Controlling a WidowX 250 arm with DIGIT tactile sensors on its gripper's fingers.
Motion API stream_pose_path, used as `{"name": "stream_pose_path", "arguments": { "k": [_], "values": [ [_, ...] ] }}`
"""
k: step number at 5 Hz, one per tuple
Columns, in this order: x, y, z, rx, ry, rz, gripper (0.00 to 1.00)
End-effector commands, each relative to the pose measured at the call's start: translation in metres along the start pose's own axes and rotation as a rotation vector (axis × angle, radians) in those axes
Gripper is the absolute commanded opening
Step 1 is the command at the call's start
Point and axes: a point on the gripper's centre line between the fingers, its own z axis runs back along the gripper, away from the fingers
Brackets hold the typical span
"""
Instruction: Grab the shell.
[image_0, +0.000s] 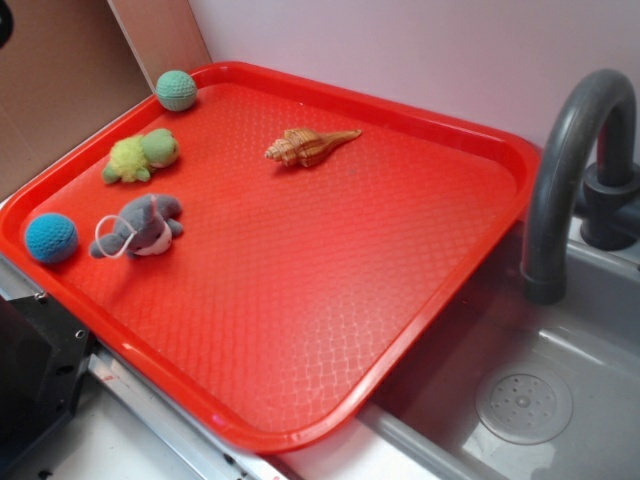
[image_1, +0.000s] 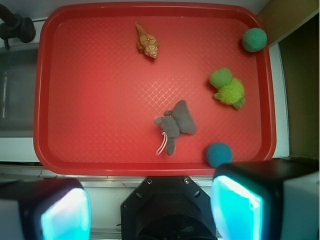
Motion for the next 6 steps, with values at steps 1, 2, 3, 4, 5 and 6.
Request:
{"name": "stream_pose_path", "arguments": {
  "k": [1, 2, 3, 4, 5, 6],
  "values": [
    [0.000, 0.000, 0.000, 0.000, 0.000, 0.000, 1.00],
    [0.022, -0.005, -0.012, 0.027, -0.049, 0.083, 1.00],
    [0.047, 0.001, -0.025, 0.053, -0.064, 0.081, 1.00],
    [0.083, 0.014, -0.051, 0.109, -0.098, 0.032, 1.00],
    [0.119, 0.019, -0.080, 0.088, -0.099, -0.120, 1.00],
    [0.145, 0.027, -0.107, 0.058, -0.099, -0.168, 1.00]
  ]
}}
